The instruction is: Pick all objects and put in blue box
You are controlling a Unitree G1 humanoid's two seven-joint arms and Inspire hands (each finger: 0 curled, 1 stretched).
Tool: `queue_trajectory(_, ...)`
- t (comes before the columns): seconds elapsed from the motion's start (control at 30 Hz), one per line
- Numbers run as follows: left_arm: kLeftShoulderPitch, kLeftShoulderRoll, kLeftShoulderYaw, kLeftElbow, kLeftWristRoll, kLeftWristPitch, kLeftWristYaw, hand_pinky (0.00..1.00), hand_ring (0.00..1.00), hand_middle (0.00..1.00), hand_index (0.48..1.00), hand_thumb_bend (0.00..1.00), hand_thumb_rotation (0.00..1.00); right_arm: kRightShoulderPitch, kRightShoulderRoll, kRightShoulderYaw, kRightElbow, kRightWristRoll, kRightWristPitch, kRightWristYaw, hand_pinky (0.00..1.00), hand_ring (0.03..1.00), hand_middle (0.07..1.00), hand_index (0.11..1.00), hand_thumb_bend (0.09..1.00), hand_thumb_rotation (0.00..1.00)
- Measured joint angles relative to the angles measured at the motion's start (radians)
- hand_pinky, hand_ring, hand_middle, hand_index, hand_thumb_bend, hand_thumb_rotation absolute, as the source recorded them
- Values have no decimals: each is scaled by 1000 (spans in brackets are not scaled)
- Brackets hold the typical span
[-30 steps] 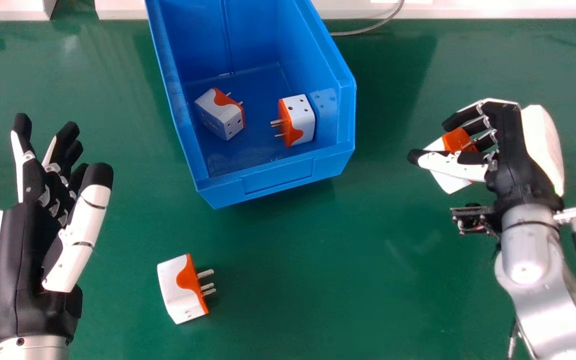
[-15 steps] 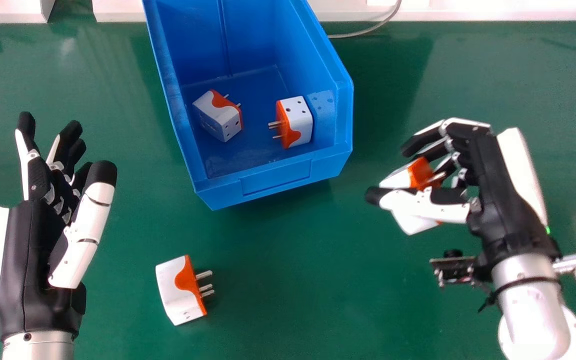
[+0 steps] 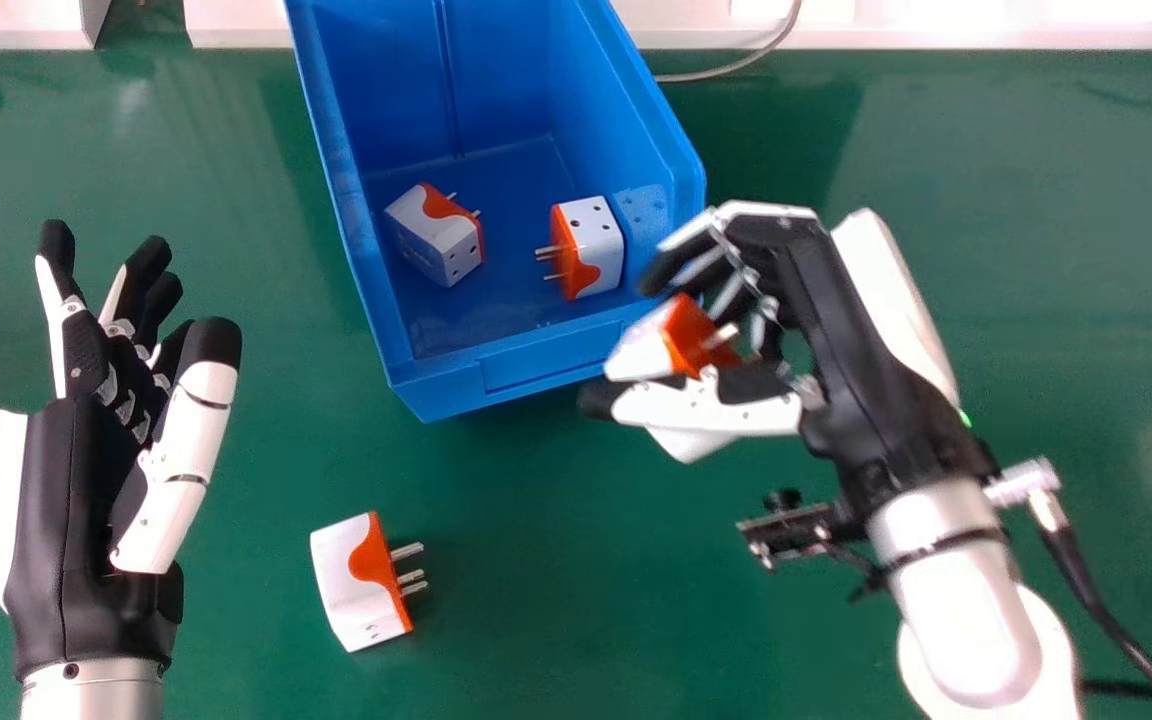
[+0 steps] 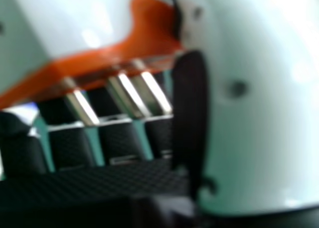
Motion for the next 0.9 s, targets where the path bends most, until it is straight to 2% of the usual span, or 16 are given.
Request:
queue_trajectory(0.27,1,-5,-5,3,8,-6,9,925,953,951,927,515,598,-222,66,15,235,-30,-78,-44,49,80,130,469,480,142)
queue_trajectory(0.47,6,-7,-9,8,7,-13,12,933,958,956,935,504,592,-364,118,16,388,-33,-105,-62,57,85,136,469,480,139)
queue_trajectory(0.53,10,-8,-10,8,7,-16,12,931,957,955,932,523,598,-414,130,15,450,-35,-114,-69,77,109,169,470,480,136)
queue_trajectory(0.63,12,-8,-14,11,7,-18,12,930,955,953,928,532,602,-497,148,14,557,-38,-123,-93,164,228,293,477,481,131)
queue_trajectory(0.73,15,-10,-16,13,7,-19,14,922,951,949,922,546,598,-587,164,17,684,-43,-149,-125,169,221,302,475,482,130)
queue_trajectory(0.83,20,-14,-18,15,6,-22,15,931,954,948,918,565,599,-673,177,21,806,-45,-168,-154,222,290,379,479,482,131)
queue_trajectory(0.9,22,-17,-22,15,1,-23,14,937,953,946,914,569,593,-730,185,26,886,-56,-178,-171,271,362,439,482,482,132)
